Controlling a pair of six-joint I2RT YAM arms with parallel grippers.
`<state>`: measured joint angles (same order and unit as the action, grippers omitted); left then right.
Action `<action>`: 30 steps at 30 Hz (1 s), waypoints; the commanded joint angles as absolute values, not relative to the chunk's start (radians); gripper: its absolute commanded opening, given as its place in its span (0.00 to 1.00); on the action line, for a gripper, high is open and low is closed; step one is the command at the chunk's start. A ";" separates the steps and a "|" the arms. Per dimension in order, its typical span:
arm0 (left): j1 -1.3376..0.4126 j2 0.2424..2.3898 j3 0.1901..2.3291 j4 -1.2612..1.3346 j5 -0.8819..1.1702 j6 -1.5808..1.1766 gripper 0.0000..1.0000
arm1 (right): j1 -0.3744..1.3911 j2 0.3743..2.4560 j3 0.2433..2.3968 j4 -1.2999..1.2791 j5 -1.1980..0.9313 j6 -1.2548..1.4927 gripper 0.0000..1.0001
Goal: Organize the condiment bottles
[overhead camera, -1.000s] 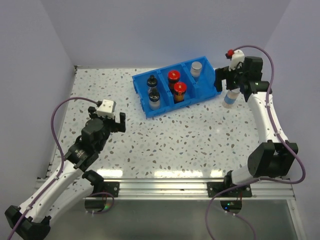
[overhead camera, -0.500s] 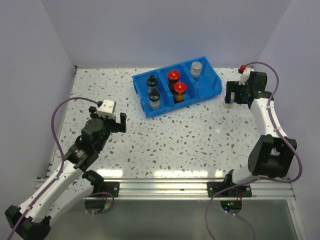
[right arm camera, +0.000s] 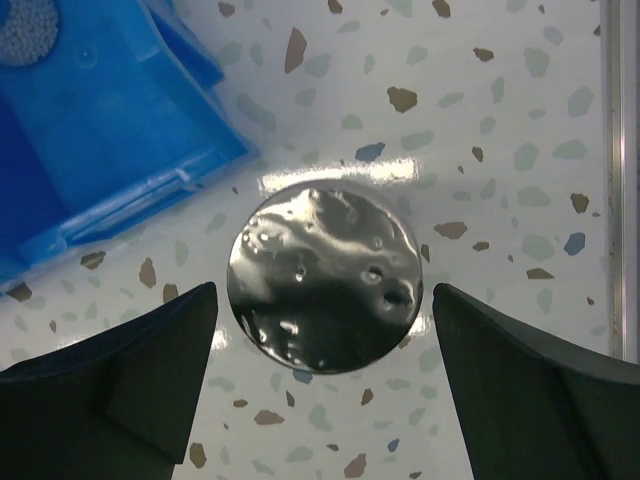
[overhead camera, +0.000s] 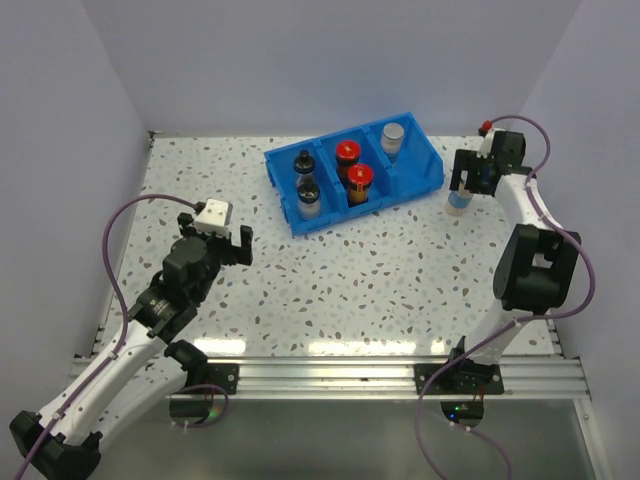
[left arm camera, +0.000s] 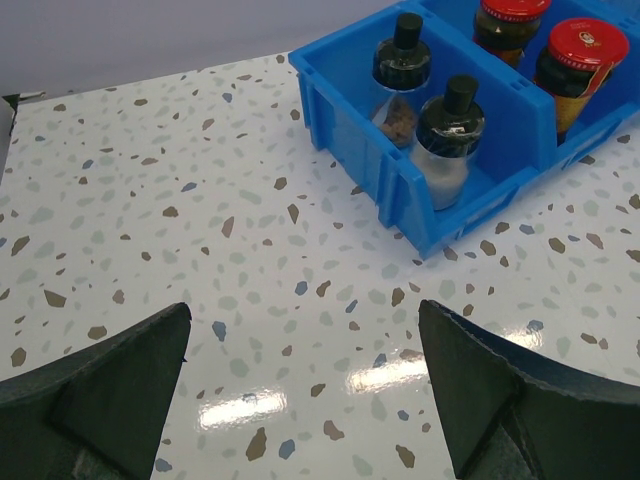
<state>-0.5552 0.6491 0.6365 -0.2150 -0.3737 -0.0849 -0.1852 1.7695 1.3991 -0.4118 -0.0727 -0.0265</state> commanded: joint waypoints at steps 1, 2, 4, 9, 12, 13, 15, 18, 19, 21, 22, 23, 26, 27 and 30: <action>-0.548 0.650 0.632 -0.195 -0.377 -0.078 1.00 | -0.189 1.808 1.482 -0.341 -0.068 0.028 0.91; -0.548 0.650 0.634 -0.193 -0.376 -0.077 1.00 | -0.189 1.822 1.485 -0.334 -0.063 0.035 0.91; -0.548 0.652 0.632 -0.195 -0.377 -0.077 1.00 | -0.189 1.832 1.485 -0.313 -0.060 0.041 0.90; -0.548 0.655 0.634 -0.193 -0.374 -0.077 1.00 | -0.189 1.851 1.477 -0.282 -0.054 0.054 0.82; -0.548 0.655 0.634 -0.193 -0.374 -0.075 1.00 | -0.190 1.852 1.457 -0.256 -0.054 0.051 0.67; -0.548 0.655 0.634 -0.193 -0.374 -0.075 1.00 | -0.189 1.844 1.450 -0.249 -0.054 0.048 0.59; -0.548 0.653 0.634 -0.195 -0.374 -0.075 1.00 | -0.189 1.830 1.419 -0.221 -0.060 0.041 0.32; -0.548 0.647 0.634 -0.195 -0.374 -0.075 1.00 | -0.187 1.775 1.356 -0.184 -0.077 0.034 0.12; -0.548 0.647 0.634 -0.195 -0.374 -0.077 1.00 | -0.186 1.734 1.338 -0.173 -0.081 0.029 0.10; -0.548 0.644 0.634 -0.195 -0.373 -0.077 1.00 | -0.183 1.692 1.289 -0.152 -0.090 0.015 0.02; -0.549 0.643 0.635 -0.195 -0.371 -0.077 1.00 | -0.180 1.665 1.270 -0.146 -0.092 0.011 0.01; -0.548 0.643 0.635 -0.195 -0.370 -0.077 1.00 | -0.178 1.617 1.255 -0.140 -0.095 0.005 0.00; -0.548 0.641 0.635 -0.195 -0.367 -0.077 1.00 | -0.164 1.521 1.194 -0.129 -0.104 -0.043 0.00; -0.548 0.640 0.635 -0.195 -0.365 -0.077 1.00 | -0.160 1.500 1.172 -0.129 -0.113 -0.051 0.00; -0.548 0.637 0.635 -0.195 -0.364 -0.077 1.00 | -0.140 1.425 1.135 -0.146 -0.191 -0.090 0.00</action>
